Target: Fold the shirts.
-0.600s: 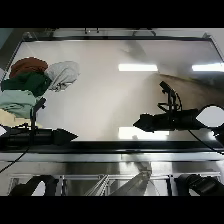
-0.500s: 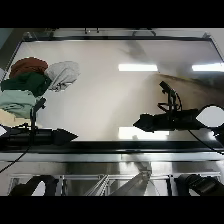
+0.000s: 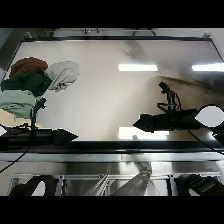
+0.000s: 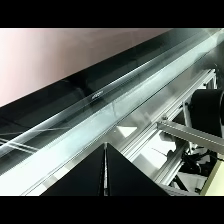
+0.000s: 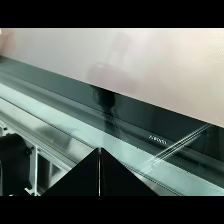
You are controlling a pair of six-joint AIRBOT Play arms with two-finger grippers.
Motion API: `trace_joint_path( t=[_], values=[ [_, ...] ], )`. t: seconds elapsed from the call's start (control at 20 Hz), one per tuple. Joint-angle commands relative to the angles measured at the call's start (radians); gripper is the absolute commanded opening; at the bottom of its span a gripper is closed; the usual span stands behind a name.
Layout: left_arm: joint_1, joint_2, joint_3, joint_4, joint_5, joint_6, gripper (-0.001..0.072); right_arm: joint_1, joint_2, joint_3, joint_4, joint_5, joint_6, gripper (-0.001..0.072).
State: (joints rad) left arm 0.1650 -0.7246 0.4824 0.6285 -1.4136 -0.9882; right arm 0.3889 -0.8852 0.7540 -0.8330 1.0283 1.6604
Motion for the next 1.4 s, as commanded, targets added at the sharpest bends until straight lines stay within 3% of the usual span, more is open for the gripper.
trace_joint_path(
  t=[0.0,0.35,0.5,0.65,0.75,0.8,0.85,0.9,0.95,1.15,1.35],
  values=[
    [0.000,0.001,0.000,0.000,0.001,0.000,0.0021,0.001,0.000,0.000,0.000,0.000,0.000,0.0023],
    [0.000,0.001,-0.001,-0.001,0.027,0.001,0.0021,0.001,-0.001,0.000,0.000,-0.075,0.000,0.0023],
    [0.000,0.001,0.005,0.005,0.192,-0.002,0.0009,0.000,-0.013,0.000,0.000,-0.127,-0.003,0.0023],
    [0.069,-0.068,0.167,0.187,0.430,-0.085,0.0011,-0.017,-0.019,0.002,-0.002,-0.196,-0.102,0.0022],
    [0.150,-0.192,0.311,0.208,0.519,-0.105,0.0024,-0.077,-0.019,0.006,-0.013,-0.198,-0.173,0.0023],
    [0.182,-0.274,0.383,0.210,0.547,-0.096,0.0231,-0.127,-0.019,0.010,-0.024,-0.197,-0.172,0.0024],
    [0.209,-0.359,0.449,0.210,0.575,-0.090,0.0643,-0.190,-0.021,0.013,-0.023,-0.195,-0.172,0.0065],
    [0.241,-0.457,0.524,0.207,0.575,-0.100,0.0709,-0.252,-0.026,0.016,-0.022,-0.190,-0.172,0.0279],
    [0.262,-0.547,0.594,0.206,0.552,-0.114,0.0709,-0.314,-0.033,0.016,-0.019,-0.176,-0.169,0.0473],
    [0.248,-0.924,0.859,0.207,0.439,-0.130,0.0708,-0.496,-0.074,0.016,-0.019,-0.130,-0.169,0.0484],
    [0.173,-1.173,1.054,0.209,0.454,-0.130,0.0708,-0.547,-0.132,0.016,-0.019,-0.131,-0.173,0.0485]
  ],
)
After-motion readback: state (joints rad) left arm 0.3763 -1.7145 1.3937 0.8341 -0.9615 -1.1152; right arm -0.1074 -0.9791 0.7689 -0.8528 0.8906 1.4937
